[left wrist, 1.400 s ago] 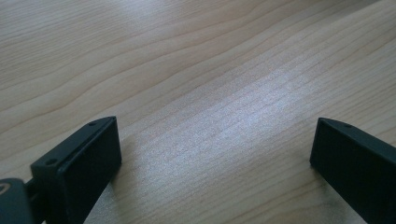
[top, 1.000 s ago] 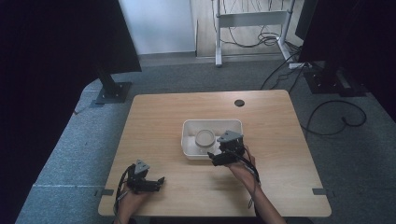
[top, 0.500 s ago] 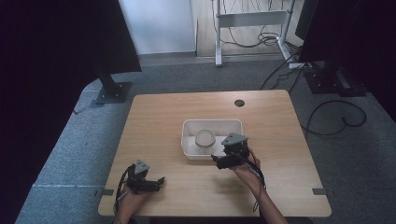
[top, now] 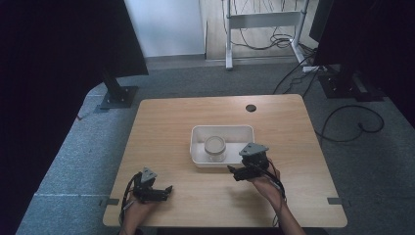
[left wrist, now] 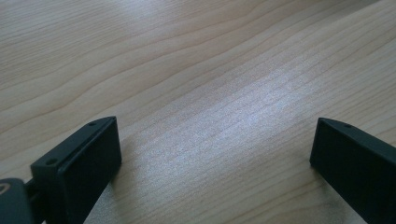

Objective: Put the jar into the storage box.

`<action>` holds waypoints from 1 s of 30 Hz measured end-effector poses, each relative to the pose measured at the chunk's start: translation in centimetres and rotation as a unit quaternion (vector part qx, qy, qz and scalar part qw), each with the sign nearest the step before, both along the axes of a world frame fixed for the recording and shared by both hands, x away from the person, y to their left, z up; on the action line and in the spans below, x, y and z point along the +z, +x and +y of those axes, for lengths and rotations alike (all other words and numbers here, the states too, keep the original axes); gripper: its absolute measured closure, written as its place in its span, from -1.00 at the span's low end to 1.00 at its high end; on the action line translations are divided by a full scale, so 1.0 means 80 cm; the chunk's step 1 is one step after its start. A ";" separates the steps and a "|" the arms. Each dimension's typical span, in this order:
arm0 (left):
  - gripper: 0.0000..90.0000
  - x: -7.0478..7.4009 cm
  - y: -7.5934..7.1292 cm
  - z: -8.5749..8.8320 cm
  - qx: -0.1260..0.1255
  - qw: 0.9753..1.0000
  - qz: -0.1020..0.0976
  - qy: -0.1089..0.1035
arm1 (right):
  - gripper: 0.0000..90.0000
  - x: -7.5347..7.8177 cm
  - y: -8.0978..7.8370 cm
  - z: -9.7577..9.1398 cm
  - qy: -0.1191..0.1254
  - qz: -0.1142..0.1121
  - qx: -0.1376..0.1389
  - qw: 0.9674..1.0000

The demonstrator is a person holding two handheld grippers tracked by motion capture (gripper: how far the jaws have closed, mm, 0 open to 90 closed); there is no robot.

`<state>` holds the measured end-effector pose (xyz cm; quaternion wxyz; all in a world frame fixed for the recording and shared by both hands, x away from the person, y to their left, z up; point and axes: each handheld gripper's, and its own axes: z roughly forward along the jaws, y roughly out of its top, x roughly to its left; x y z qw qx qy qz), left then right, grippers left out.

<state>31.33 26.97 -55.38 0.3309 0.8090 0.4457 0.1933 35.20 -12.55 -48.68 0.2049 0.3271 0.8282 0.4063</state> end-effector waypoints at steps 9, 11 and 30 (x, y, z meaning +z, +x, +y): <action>-0.96 0.000 0.000 0.000 0.000 1.000 0.000 0.000 | -0.92 0.001 -0.011 -0.018 0.001 -0.003 -0.005 1.000; -0.96 0.000 0.000 0.000 0.000 1.000 0.000 0.000 | -0.92 0.001 -0.013 -0.022 0.001 -0.004 -0.007 1.000; -0.96 0.000 0.000 0.000 0.000 1.000 0.000 0.000 | -0.92 0.000 -0.034 -0.057 0.006 -0.012 -0.030 0.999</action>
